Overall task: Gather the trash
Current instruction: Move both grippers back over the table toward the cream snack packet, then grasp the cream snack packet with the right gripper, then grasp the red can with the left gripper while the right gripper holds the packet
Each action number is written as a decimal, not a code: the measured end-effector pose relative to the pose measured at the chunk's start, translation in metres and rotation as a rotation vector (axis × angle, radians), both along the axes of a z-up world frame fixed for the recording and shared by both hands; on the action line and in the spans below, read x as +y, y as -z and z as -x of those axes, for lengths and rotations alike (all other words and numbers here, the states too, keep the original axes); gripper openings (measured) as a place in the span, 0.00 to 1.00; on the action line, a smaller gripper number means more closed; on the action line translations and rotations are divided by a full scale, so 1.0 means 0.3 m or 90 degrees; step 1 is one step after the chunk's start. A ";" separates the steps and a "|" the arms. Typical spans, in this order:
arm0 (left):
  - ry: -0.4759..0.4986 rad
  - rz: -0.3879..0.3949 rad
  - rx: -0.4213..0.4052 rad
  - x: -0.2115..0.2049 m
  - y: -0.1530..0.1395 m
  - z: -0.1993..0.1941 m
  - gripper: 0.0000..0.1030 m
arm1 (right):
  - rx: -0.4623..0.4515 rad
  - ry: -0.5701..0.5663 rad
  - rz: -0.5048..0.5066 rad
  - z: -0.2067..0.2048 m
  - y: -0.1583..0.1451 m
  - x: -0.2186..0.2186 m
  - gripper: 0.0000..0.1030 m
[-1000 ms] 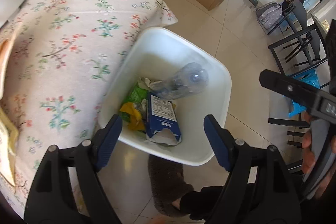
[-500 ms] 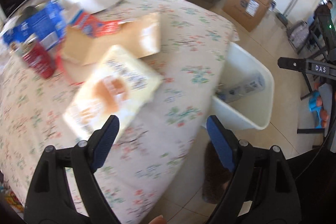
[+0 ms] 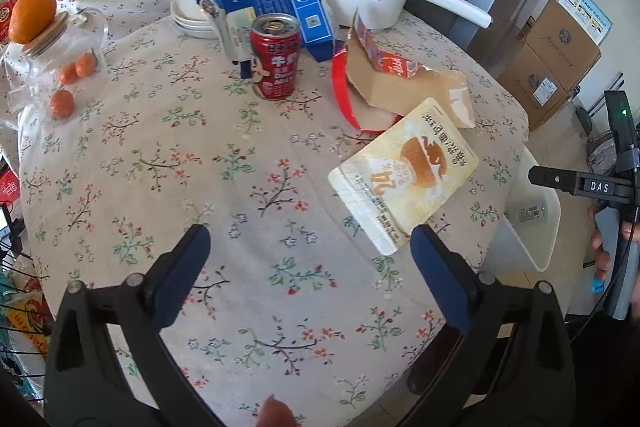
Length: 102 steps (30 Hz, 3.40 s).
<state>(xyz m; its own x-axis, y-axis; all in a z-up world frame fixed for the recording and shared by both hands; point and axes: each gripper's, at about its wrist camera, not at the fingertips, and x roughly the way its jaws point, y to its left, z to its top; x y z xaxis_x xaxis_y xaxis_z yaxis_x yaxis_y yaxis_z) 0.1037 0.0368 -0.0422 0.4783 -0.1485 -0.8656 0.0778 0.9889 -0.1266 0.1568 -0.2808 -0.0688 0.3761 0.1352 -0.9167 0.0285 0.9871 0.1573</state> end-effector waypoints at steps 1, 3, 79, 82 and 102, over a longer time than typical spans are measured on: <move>-0.005 -0.004 -0.001 0.015 -0.002 0.005 0.97 | 0.000 -0.004 -0.002 -0.008 0.001 0.025 1.00; -0.010 -0.007 -0.005 0.044 -0.007 0.012 0.97 | -0.003 -0.015 -0.006 -0.027 0.005 0.082 1.00; -0.080 0.019 -0.108 0.043 0.087 -0.459 0.50 | -0.121 -0.201 -0.167 -0.006 -0.166 0.194 0.03; -0.081 -0.002 -0.113 0.022 0.089 -0.494 0.50 | -0.113 -0.200 -0.167 -0.015 -0.155 0.194 0.03; -0.083 -0.054 -0.111 0.007 0.097 -0.539 0.59 | -0.076 -0.185 -0.125 -0.048 -0.091 0.235 0.03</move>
